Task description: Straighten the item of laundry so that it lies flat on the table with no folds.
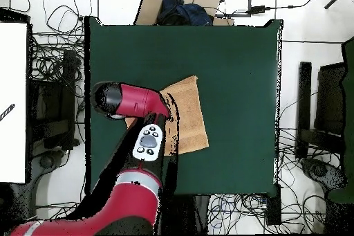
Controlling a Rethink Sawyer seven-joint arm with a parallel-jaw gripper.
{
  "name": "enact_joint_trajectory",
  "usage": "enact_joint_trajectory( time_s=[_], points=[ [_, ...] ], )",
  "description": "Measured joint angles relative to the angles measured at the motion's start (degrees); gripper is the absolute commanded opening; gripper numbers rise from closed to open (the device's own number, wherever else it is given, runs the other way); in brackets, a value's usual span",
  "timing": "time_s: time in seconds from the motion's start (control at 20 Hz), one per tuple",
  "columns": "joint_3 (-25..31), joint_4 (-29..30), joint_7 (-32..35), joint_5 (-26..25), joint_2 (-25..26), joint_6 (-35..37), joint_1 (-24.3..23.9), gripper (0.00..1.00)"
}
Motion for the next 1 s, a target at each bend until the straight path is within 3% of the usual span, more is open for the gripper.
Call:
enact_joint_trajectory(
  time_s=[1.0],
  points=[
    [0.02,-3.04,0.0,0.01,4.35,-0.01,-1.04,1.0]
  ],
)
